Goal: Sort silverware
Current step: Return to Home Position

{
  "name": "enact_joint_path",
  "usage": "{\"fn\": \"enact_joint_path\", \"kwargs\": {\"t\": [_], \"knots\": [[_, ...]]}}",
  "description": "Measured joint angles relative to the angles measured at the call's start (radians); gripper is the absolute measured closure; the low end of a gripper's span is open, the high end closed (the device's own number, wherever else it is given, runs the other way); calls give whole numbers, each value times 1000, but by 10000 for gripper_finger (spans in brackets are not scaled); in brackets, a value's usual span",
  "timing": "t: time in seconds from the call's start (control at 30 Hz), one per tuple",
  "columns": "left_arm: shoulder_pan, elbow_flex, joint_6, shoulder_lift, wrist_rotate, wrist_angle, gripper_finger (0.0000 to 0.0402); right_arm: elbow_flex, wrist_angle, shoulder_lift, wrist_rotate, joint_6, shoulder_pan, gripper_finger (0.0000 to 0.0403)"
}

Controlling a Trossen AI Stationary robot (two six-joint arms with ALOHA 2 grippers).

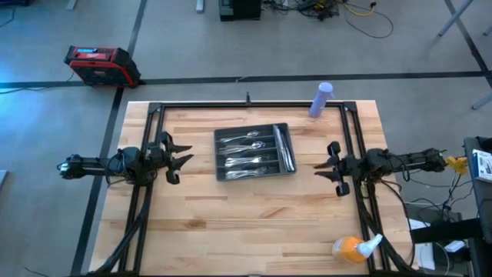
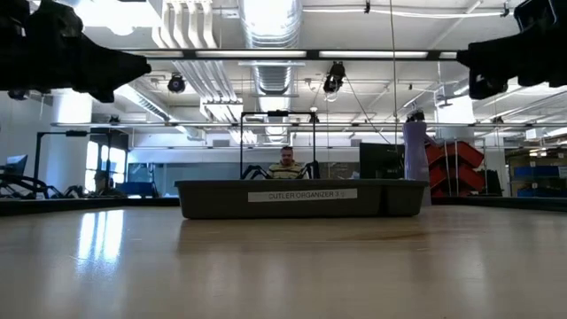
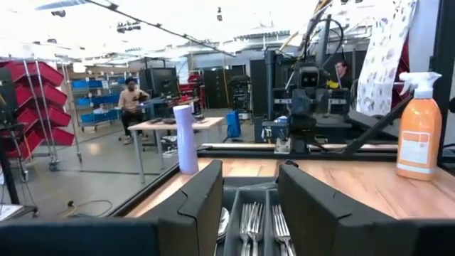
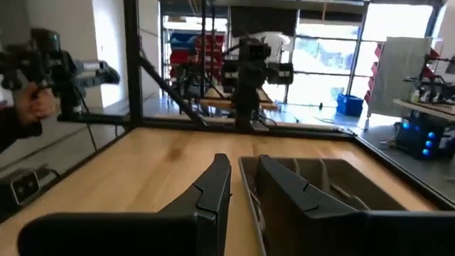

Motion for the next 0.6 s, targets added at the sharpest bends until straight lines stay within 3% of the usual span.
{"fn": "enact_joint_path", "kwargs": {"t": [0.6], "knots": [[0, 0, -6, 30, 9, -96, 269, 0, 1, 20, 23, 61, 0, 324]]}}
